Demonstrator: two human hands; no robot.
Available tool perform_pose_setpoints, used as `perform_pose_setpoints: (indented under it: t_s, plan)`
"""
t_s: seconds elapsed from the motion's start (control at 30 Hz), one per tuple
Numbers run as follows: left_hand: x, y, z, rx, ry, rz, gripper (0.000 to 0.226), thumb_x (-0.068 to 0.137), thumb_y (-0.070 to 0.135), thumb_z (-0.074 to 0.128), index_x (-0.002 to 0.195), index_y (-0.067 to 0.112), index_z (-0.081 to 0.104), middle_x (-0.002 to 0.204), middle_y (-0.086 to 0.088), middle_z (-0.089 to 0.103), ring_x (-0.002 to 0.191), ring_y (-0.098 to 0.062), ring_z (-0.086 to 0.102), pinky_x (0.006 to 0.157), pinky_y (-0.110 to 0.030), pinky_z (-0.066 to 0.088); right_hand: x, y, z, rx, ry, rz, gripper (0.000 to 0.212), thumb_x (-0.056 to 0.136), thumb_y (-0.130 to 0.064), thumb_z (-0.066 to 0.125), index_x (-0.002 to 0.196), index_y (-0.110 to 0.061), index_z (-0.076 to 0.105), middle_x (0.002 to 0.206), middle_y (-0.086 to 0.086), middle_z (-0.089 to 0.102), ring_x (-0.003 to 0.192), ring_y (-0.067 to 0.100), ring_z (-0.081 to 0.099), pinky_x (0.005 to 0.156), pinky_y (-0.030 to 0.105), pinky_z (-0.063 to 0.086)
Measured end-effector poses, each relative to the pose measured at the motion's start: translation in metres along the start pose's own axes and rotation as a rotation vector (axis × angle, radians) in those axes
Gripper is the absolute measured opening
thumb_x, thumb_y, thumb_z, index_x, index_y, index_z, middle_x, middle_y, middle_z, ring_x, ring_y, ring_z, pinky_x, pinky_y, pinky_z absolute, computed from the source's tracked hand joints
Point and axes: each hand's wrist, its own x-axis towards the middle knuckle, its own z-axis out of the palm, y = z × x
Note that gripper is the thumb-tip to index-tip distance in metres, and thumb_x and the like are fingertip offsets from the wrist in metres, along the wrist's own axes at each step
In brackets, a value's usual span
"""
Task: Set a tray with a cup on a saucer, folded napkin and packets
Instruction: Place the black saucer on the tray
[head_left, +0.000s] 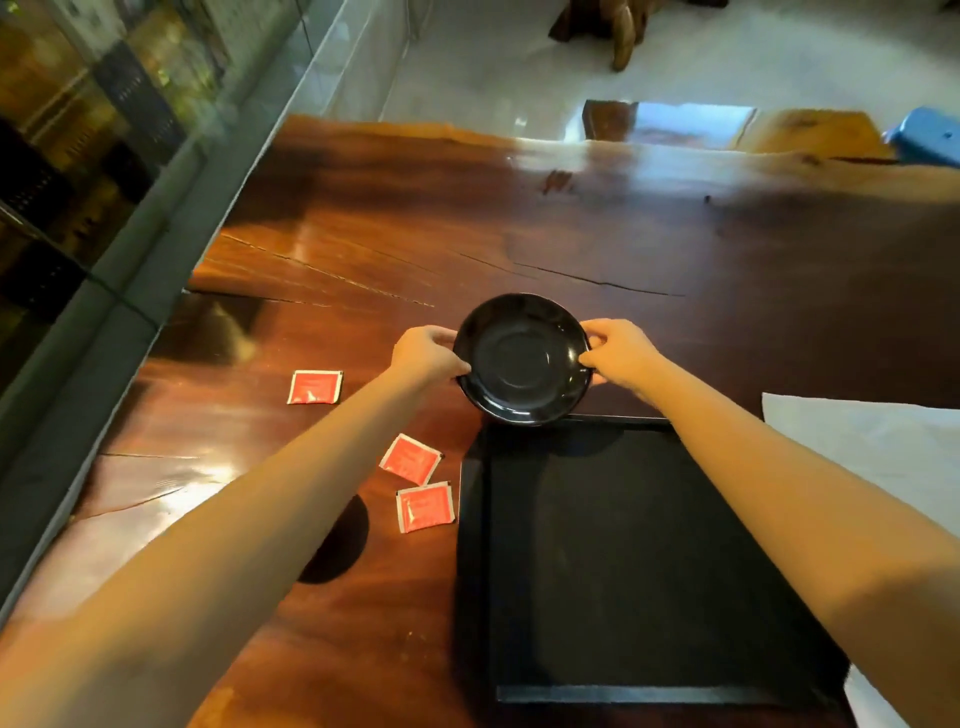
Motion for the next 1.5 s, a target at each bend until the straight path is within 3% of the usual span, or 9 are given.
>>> perform_pose_setpoints:
  t_s: [0.1, 0.2, 0.33, 0.6, 0.77, 0.9, 1.17, 1.37, 1.5]
  plan:
    - [-0.021, -0.014, 0.024, -0.159, 0.025, -0.049, 0.031, 0.073, -0.009, 0.069, 0.097, 0.009, 0.066, 0.103, -0.013, 0.067, 0.090, -0.026, 0.066, 0.077, -0.038, 0.057, -0.023, 0.031, -0.007, 0.238, 0.078, 0.078, 0.041, 0.085, 0.008, 0.055, 0.123, -0.006, 0.057, 0.105, 0.014, 0.068, 0.097, 0.030, 0.066, 0.083, 0.047, 0.056]
    - [-0.042, -0.035, 0.053, -0.307, -0.014, -0.102, 0.034, 0.075, -0.014, 0.063, 0.105, 0.002, 0.064, 0.097, -0.013, 0.066, 0.084, -0.025, 0.065, 0.065, -0.034, 0.058, -0.043, 0.063, -0.006, 0.340, 0.137, 0.129, 0.035, 0.084, 0.006, 0.058, 0.118, -0.003, 0.062, 0.101, 0.015, 0.069, 0.093, 0.029, 0.067, 0.080, 0.044, 0.057]
    - [-0.067, -0.065, 0.088, -0.325, -0.034, -0.139, 0.040, 0.075, -0.017, 0.059, 0.111, -0.002, 0.061, 0.099, -0.021, 0.066, 0.087, -0.030, 0.064, 0.071, -0.041, 0.057, -0.061, 0.103, 0.004, 0.343, 0.151, 0.202, 0.035, 0.082, 0.006, 0.058, 0.116, -0.004, 0.064, 0.097, 0.013, 0.070, 0.093, 0.029, 0.067, 0.079, 0.043, 0.057]
    - [-0.085, -0.094, 0.119, 0.035, 0.066, -0.093, 0.036, 0.074, -0.007, 0.061, 0.107, 0.005, 0.063, 0.101, -0.015, 0.069, 0.092, -0.029, 0.066, 0.081, -0.045, 0.056, -0.069, 0.139, 0.022, 0.313, 0.117, 0.256, 0.033, 0.084, 0.004, 0.059, 0.115, -0.006, 0.064, 0.099, 0.010, 0.069, 0.088, 0.022, 0.066, 0.070, 0.033, 0.057]
    - [-0.088, -0.090, 0.119, 0.225, 0.131, -0.013, 0.024, 0.076, -0.003, 0.058, 0.097, 0.004, 0.068, 0.096, -0.014, 0.070, 0.084, -0.027, 0.063, 0.068, -0.029, 0.045, -0.062, 0.145, 0.032, 0.338, 0.115, 0.281, 0.035, 0.084, 0.003, 0.059, 0.118, -0.008, 0.062, 0.107, 0.011, 0.068, 0.091, 0.021, 0.065, 0.068, 0.030, 0.055]
    - [-0.087, -0.092, 0.118, 0.302, 0.135, -0.035, 0.026, 0.081, -0.003, 0.056, 0.104, 0.005, 0.066, 0.104, -0.015, 0.068, 0.097, -0.030, 0.062, 0.071, -0.027, 0.041, -0.058, 0.146, 0.039, 0.304, 0.110, 0.263, 0.035, 0.085, 0.002, 0.058, 0.118, -0.008, 0.062, 0.106, 0.012, 0.068, 0.088, 0.022, 0.065, 0.068, 0.031, 0.056]
    - [-0.086, -0.092, 0.121, 0.381, 0.141, -0.062, 0.023, 0.084, 0.001, 0.050, 0.102, 0.001, 0.065, 0.105, -0.018, 0.067, 0.097, -0.033, 0.061, 0.072, -0.032, 0.043, -0.054, 0.148, 0.041, 0.259, 0.085, 0.240, 0.033, 0.086, 0.001, 0.057, 0.117, -0.009, 0.062, 0.102, 0.010, 0.069, 0.083, 0.019, 0.065, 0.063, 0.028, 0.055]
    - [-0.083, -0.080, 0.117, 0.568, 0.055, -0.076, 0.020, 0.082, 0.000, 0.050, 0.098, -0.003, 0.062, 0.108, -0.022, 0.064, 0.099, -0.038, 0.060, 0.070, -0.033, 0.042, -0.054, 0.145, 0.037, 0.200, -0.005, 0.241, 0.037, 0.086, 0.001, 0.056, 0.121, -0.010, 0.058, 0.100, 0.009, 0.069, 0.092, 0.024, 0.066, 0.079, 0.039, 0.057]
    - [-0.084, -0.071, 0.109, 0.672, 0.059, -0.026, 0.020, 0.081, -0.001, 0.051, 0.099, -0.002, 0.060, 0.109, -0.022, 0.063, 0.100, -0.038, 0.060, 0.074, -0.035, 0.045, -0.056, 0.136, 0.032, 0.087, -0.085, 0.225, 0.045, 0.087, -0.002, 0.058, 0.130, -0.011, 0.049, 0.094, 0.002, 0.063, 0.090, 0.020, 0.061, 0.073, 0.032, 0.055]
